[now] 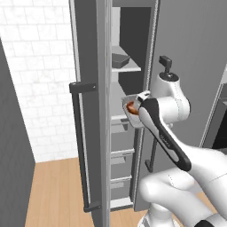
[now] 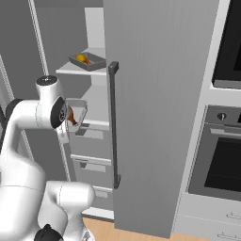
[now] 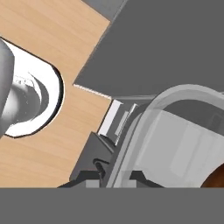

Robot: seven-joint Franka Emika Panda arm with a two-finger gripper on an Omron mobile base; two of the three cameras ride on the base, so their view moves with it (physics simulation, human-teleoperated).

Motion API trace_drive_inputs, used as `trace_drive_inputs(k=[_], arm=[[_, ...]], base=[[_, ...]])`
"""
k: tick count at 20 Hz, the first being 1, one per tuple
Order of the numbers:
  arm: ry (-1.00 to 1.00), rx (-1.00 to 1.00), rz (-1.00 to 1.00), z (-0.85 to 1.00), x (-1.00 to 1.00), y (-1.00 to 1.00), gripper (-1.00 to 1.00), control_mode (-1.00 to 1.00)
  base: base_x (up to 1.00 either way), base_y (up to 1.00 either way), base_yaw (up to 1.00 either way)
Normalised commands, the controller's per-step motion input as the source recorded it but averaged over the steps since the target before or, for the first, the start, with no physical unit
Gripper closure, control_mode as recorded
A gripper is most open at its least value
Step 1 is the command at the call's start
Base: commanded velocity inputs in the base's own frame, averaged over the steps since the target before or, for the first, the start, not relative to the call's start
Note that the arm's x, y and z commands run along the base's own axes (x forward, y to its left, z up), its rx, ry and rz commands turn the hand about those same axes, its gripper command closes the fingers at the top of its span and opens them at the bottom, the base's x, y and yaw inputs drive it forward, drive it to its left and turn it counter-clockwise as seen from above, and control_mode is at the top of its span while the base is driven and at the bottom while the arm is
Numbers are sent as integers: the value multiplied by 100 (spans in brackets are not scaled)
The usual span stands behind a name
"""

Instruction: Take the meat container that has the chicken drumstick and place it on the second highest rack of the freezer. Then take the vegetable container that has the lemon and carrot and place it on the highest rack of the freezer.

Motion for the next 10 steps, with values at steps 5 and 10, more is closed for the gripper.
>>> trace_drive_inputs(k=[5,10], arm=[[-5,0,-2,-32,32,5,100,-100],[-18,0,-4,-41,28,0,100,-100]], base=[[0,0,0],[0,0,0]])
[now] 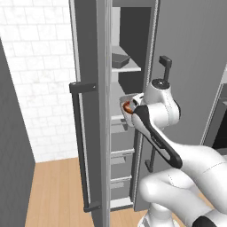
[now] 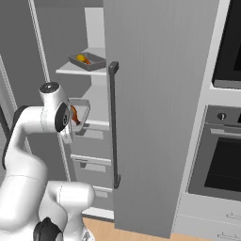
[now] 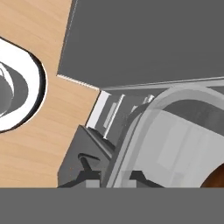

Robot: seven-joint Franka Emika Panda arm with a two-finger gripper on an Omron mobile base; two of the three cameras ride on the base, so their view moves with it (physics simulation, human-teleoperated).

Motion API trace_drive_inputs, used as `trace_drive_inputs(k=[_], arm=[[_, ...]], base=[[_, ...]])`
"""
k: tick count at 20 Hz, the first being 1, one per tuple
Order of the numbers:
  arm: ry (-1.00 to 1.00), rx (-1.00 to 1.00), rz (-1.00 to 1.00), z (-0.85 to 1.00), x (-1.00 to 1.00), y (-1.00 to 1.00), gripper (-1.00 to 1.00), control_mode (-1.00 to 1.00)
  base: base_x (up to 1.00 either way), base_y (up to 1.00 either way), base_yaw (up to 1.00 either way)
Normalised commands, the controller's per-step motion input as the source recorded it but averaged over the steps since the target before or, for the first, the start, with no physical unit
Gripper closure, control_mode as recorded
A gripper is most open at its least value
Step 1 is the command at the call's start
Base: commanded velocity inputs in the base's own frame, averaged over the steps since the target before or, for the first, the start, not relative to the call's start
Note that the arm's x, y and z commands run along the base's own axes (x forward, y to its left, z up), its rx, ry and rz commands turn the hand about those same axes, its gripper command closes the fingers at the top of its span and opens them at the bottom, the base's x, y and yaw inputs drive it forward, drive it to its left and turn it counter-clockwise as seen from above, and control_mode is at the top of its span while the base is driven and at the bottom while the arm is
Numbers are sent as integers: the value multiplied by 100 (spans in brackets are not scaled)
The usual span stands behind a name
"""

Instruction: Take the meat container that has the chicken drumstick and place it on the second highest rack of the freezer. Then take the vegetable container that has the lemon and carrot and place it on the highest rack of the freezer.

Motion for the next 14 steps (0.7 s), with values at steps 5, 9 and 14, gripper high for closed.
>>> trace_drive_inputs(k=[5,9,14], arm=[[-3,0,-6,-3,27,14,100,-100],[4,0,-1,0,40,16,100,-100],[1,0,-1,0,48,5,100,-100]], base=[[0,0,0],[0,0,0],[0,0,0]])
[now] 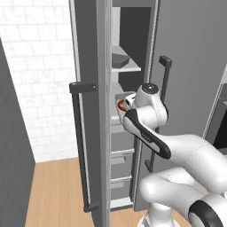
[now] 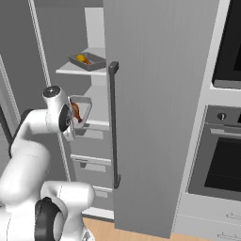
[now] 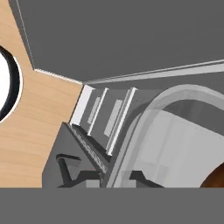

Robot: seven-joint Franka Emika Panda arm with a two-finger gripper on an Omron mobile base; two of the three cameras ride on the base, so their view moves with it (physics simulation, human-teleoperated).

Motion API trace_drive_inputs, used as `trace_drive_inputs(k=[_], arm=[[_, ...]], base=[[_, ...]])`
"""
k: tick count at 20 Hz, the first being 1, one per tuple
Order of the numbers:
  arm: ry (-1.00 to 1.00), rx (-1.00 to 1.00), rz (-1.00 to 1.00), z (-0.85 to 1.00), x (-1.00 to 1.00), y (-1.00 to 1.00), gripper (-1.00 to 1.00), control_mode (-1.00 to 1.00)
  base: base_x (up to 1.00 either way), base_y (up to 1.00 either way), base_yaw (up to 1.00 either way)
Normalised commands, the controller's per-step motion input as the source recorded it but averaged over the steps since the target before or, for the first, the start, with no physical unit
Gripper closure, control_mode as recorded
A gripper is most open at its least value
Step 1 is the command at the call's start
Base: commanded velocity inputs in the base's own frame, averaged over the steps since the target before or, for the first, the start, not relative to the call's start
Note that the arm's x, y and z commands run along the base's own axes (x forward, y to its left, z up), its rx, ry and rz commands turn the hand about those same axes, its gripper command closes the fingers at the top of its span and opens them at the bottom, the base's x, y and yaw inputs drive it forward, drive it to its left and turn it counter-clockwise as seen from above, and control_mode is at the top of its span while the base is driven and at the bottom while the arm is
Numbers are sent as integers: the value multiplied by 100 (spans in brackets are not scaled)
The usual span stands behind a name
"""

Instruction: Take the meat container that has the chicken drumstick and place it on the second highest rack of the freezer. Then take the vegetable container that has the lemon and carrot and place it on the highest rack of the freezer.

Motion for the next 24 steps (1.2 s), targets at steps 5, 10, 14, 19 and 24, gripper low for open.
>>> trace_drive_inputs(k=[5,10,14,19,24], arm=[[0,0,-2,0,50,0,100,-100],[1,0,-6,0,45,0,100,-100],[1,0,-6,-3,47,0,100,-100],[2,0,-3,-16,51,0,100,-100],[3,0,0,-26,55,0,100,-100]], base=[[0,0,0],[0,0,0],[0,0,0],[0,0,0],[0,0,0]])
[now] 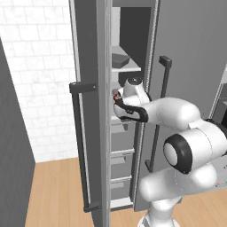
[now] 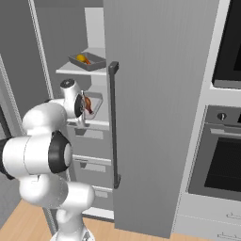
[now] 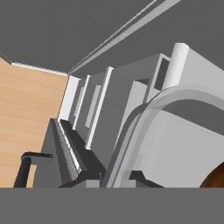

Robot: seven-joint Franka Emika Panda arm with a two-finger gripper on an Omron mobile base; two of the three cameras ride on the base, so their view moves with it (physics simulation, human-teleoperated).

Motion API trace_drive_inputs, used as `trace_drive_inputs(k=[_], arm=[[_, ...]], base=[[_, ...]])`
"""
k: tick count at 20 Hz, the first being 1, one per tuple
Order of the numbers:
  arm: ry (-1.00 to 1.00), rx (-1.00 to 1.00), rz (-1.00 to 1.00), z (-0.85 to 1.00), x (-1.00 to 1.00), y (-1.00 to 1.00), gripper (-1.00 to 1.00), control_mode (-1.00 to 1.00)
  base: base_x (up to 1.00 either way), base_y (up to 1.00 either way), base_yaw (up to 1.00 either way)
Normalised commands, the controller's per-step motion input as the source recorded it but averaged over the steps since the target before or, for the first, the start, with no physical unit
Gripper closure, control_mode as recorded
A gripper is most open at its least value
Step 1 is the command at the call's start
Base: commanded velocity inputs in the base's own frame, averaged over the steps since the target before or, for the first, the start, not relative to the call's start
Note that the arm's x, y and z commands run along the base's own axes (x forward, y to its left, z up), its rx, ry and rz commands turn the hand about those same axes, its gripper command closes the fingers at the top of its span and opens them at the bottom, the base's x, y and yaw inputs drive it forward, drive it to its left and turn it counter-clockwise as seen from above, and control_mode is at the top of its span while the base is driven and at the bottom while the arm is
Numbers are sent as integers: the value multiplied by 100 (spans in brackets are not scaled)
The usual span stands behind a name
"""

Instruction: Take the meat container that has the chicken drumstick and place it on the second highest rack of the freezer. Then take the vegetable container that has the lemon and carrot and place it on the highest rack of the freezer.

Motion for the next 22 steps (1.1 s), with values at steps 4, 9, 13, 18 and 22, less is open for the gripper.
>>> trace_drive_inputs(k=[4,9,13,18,22], arm=[[1,0,0,-32,57,0,100,-100],[0,0,0,-39,47,0,100,-100],[0,0,0,-33,50,0,100,-100],[0,0,0,-22,66,0,100,-100],[1,0,0,-14,73,0,100,-100]], base=[[0,0,0],[0,0,0],[0,0,0],[0,0,0],[0,0,0]])
